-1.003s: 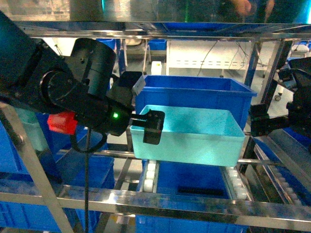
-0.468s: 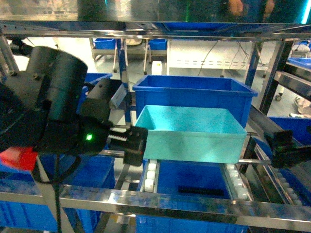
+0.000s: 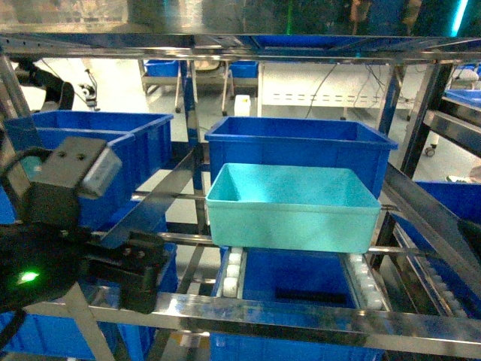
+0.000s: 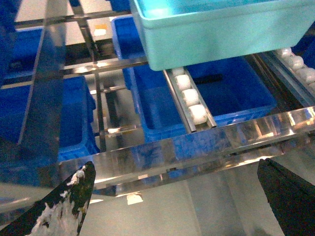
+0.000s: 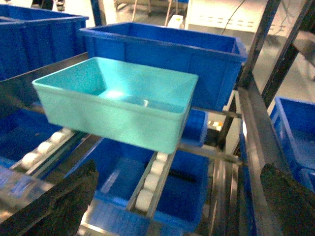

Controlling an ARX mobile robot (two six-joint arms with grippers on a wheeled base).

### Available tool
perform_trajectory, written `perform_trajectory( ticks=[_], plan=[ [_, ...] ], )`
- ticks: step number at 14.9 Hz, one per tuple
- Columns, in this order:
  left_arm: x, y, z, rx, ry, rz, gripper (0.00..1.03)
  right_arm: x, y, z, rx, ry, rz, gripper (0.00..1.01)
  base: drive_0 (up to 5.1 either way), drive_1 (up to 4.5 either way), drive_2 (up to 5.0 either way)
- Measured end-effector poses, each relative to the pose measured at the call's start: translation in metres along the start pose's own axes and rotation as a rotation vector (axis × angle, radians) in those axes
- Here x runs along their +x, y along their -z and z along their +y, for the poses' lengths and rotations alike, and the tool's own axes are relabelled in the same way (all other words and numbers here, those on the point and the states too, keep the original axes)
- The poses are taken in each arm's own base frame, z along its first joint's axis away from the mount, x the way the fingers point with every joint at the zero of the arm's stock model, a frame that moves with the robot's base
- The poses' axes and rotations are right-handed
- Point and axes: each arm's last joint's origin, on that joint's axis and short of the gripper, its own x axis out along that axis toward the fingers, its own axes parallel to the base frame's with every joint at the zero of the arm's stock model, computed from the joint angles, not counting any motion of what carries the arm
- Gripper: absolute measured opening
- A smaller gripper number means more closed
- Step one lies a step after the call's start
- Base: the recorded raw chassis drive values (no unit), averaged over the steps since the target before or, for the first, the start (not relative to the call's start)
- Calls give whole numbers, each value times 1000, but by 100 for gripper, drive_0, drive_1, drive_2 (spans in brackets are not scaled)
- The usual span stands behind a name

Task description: Organize blue bins on left shelf correctly

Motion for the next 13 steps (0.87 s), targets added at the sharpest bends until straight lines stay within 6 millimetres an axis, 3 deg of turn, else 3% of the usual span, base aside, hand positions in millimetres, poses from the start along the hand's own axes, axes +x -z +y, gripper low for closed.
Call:
perform_trajectory(
  ticks=[3, 6, 8, 10, 13],
  plan=[
    [-47, 16, 1, -25, -73, -50, 98, -35, -17, 9, 2, -17, -47, 98, 0, 0, 0],
    [-99, 0, -2, -50, -176, -304, 98, -65, -53, 10, 41, 74, -135, 98, 0, 0, 0],
    [-127, 6, 0, -66, -275, -362, 98, -80, -73, 15, 67, 111, -190, 98, 0, 0, 0],
    [-162, 4, 0, -95, -367, -458, 98, -101, -84, 19, 92, 138, -202, 98, 0, 0, 0],
    [-191, 10, -2, -151, -452, -519, 98, -129, -93, 19, 95, 183, -224, 98, 0, 0, 0]
  ],
)
